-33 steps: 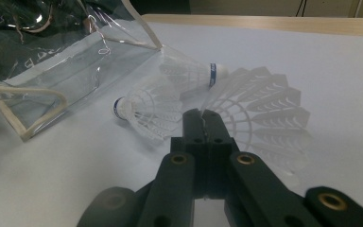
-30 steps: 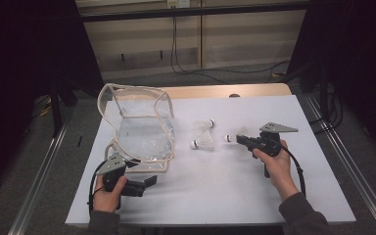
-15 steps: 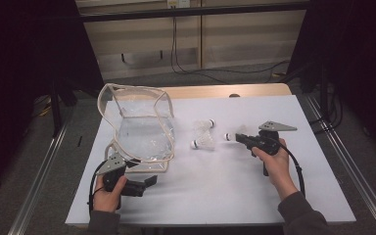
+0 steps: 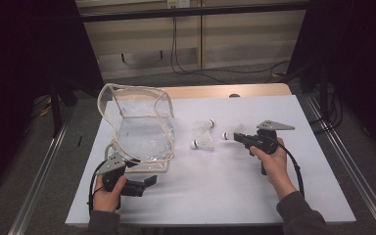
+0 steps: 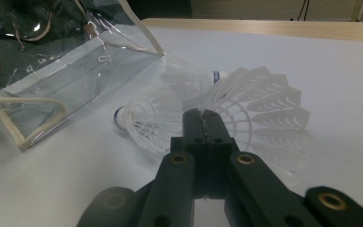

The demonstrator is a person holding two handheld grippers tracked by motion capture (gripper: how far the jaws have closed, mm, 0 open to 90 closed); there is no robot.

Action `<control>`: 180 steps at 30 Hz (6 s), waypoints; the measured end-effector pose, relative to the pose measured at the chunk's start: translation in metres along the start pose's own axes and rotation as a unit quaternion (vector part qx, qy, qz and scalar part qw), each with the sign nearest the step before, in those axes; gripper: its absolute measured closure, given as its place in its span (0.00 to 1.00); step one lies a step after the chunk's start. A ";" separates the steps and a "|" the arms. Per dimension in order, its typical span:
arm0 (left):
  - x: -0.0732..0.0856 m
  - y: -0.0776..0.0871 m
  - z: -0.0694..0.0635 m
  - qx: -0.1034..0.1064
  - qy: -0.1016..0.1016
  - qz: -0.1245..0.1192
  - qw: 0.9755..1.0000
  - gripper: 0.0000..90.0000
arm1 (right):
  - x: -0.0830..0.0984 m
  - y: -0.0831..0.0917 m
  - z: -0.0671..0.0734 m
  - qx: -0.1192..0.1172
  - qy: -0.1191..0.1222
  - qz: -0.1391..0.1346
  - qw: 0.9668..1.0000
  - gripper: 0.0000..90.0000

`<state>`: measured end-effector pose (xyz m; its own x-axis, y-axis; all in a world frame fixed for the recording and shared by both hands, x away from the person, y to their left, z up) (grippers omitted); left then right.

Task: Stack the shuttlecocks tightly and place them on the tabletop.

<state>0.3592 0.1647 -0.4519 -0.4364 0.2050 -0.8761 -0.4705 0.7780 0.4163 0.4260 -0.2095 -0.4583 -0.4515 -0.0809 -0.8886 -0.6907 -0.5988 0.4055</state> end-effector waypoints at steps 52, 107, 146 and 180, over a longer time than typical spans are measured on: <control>0.001 -0.001 0.000 0.001 0.000 0.002 1.000 0.04 | -0.002 -0.021 0.017 -0.025 0.008 0.009 1.000 1.00; 0.000 0.000 0.000 0.002 0.000 0.002 1.000 0.04 | -0.001 -0.035 0.035 -0.039 0.021 0.019 0.999 1.00; 0.000 -0.001 0.000 0.000 -0.001 -0.001 1.000 0.04 | 0.009 -0.042 0.046 -0.056 0.018 0.033 0.998 1.00; 0.000 -0.001 -0.001 0.002 -0.001 0.001 1.000 0.04 | 0.021 -0.043 0.042 -0.048 0.013 0.065 0.997 0.95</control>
<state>0.3594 0.1630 -0.4519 -0.4357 0.2084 -0.8757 -0.4662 0.7800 0.4176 0.4223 -0.1522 -0.4852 -0.5182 -0.1824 -0.8356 -0.5701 -0.6546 0.4965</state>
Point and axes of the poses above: each handheld gripper's, and its own axes: y roughly backward along the jaws, x roughly out of its underside, z roughly to its left, the point moved 6 cm from there along -y, roughly forward along the jaws, and after that the axes turned 3 degrees about y, right-handed, at the moved point
